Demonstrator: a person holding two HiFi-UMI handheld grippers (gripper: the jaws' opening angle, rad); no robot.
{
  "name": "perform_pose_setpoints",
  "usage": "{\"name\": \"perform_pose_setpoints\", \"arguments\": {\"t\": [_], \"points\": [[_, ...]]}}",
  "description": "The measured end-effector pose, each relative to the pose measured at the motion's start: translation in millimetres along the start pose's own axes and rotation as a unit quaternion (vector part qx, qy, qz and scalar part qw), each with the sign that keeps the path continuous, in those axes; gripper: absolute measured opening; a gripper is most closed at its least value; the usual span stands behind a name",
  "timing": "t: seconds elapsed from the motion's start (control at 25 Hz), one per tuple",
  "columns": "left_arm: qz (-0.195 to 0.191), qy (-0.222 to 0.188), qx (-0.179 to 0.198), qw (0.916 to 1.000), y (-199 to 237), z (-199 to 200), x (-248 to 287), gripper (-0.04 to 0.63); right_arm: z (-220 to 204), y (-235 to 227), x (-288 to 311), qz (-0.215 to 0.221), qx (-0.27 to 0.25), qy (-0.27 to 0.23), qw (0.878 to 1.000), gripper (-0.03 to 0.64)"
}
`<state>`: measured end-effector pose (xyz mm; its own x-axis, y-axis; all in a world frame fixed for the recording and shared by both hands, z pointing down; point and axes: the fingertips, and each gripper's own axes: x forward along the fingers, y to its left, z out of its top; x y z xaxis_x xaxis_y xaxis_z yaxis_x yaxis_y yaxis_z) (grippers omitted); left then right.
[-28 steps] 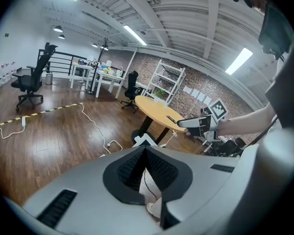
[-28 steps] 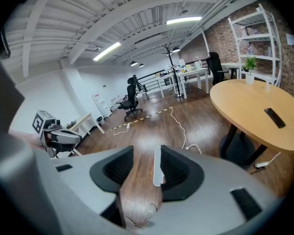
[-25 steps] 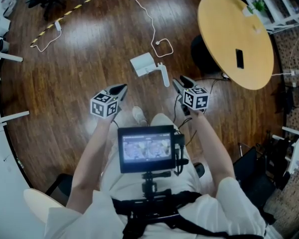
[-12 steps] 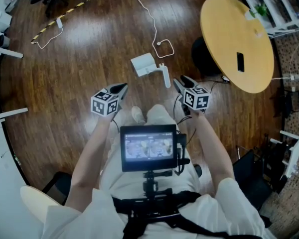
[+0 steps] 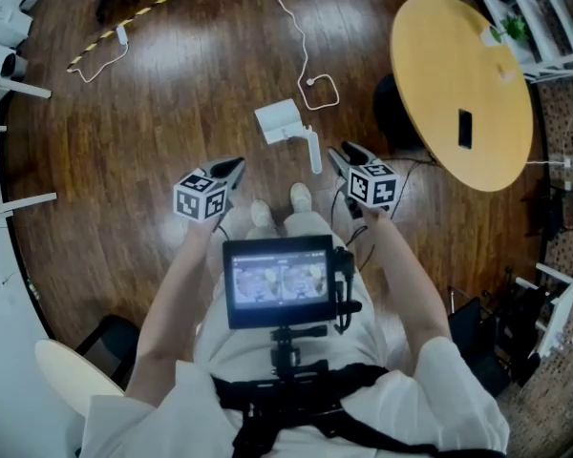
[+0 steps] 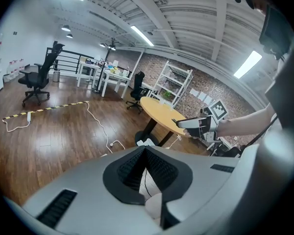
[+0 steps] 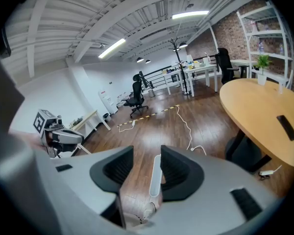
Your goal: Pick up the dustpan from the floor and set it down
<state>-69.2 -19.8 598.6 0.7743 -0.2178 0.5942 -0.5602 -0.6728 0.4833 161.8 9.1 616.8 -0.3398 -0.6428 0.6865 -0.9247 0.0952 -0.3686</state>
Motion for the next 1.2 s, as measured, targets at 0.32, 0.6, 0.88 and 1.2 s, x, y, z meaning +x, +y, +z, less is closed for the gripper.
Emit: {"name": "perform_pose_setpoints", "arguments": {"t": [0.32,0.6,0.88,1.2], "points": [[0.006,0.001,-0.008,0.9999,0,3,8,-0.006,7,-5,14,0.013,-0.022,0.025,0.999,0.186],[0.008,0.002,-0.017,0.9998,3,-1,12,-0.006,-2,3,29,0.026,-0.025,0.047,0.998,0.186],[0.014,0.001,-0.022,0.9997,6,-3,11,-0.006,-11,4,36,0.033,-0.027,0.068,0.997,0.186],[0.022,0.005,-0.026,0.9994,6,-12,9,-0.006,-17,3,45,0.038,-0.029,0.082,0.995,0.186]]}}
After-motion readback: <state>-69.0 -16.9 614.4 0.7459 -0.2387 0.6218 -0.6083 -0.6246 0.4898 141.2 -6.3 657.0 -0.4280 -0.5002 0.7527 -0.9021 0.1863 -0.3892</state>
